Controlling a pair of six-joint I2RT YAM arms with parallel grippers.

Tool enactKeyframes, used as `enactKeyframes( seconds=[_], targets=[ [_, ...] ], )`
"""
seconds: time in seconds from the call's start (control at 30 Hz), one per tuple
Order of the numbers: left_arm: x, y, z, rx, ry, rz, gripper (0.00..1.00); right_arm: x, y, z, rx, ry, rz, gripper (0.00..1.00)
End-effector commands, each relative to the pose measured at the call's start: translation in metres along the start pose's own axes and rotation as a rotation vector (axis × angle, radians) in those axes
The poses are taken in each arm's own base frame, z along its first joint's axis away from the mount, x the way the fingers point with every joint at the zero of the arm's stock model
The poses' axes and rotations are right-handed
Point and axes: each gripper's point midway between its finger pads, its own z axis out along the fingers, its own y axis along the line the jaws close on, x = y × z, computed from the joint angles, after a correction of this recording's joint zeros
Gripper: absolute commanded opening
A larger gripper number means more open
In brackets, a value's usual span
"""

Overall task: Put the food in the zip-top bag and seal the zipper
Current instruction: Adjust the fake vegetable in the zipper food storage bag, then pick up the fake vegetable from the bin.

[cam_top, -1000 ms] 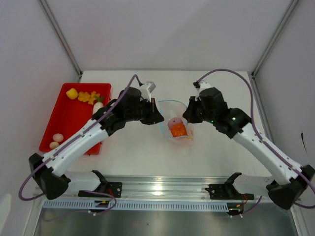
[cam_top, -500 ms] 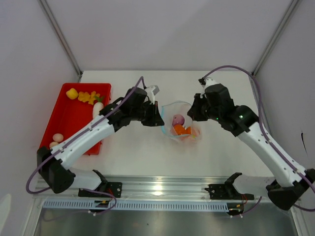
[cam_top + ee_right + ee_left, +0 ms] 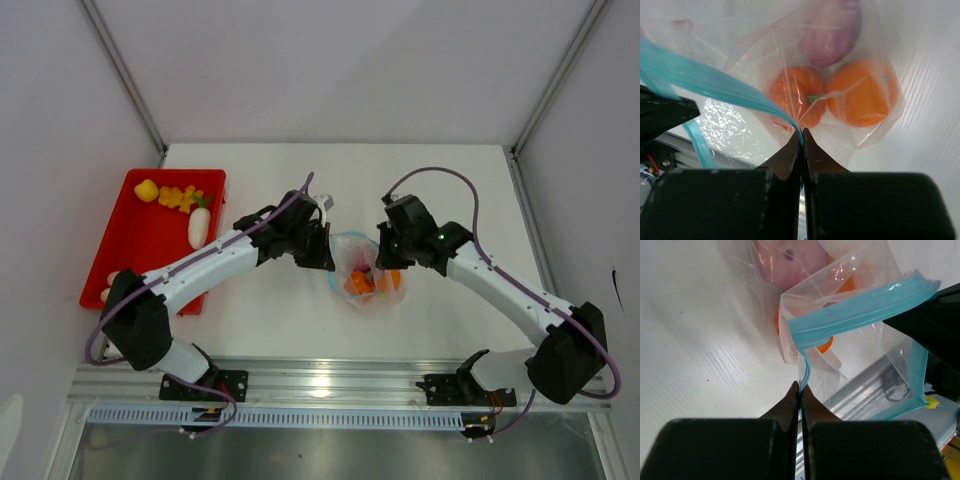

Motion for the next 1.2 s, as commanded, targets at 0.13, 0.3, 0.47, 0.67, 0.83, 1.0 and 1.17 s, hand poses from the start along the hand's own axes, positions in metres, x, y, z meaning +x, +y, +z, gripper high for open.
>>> enactKeyframes(
  seconds=[0.13,0.3,0.47,0.67,0.83,1.0,1.17],
  targets=[
    [-0.054,-0.041,-0.05,0.089,-0.203,0.061,0.0,-0.038,0.021,-0.035,-0.084,-0.143,0.004,0.0],
    [-0.06,-0.043,-0.069,0.082,-0.26,0.07,0.29,-0.047,0.028,-0.053,-0.111,-0.163,0.001,0.0],
    [-0.061,-0.024,-0.088,0.012,-0.351,0.042,0.9,-0.043,0.037,-0.051,-0.149,-0.149,0.004,0.0],
    [-0.067,-0.016,-0.135,0.005,-0.544,0.089,0.99,-0.04,0.035,-0.044,-0.144,-0.136,-0.012,0.0],
    [-0.079,0.036,-0.183,-0.215,-0.713,0.018,0.99,-0.04,0.037,-0.041,-0.154,-0.13,-0.016,0.0],
    [-0.085,0.113,-0.198,-0.398,-0.712,-0.158,1.0,-0.038,0.038,-0.039,-0.157,-0.122,-0.029,0.0],
    [-0.087,0.174,-0.191,-0.498,-0.676,-0.306,1.0,-0.036,0.037,-0.038,-0.162,-0.115,-0.033,0.0]
  ],
)
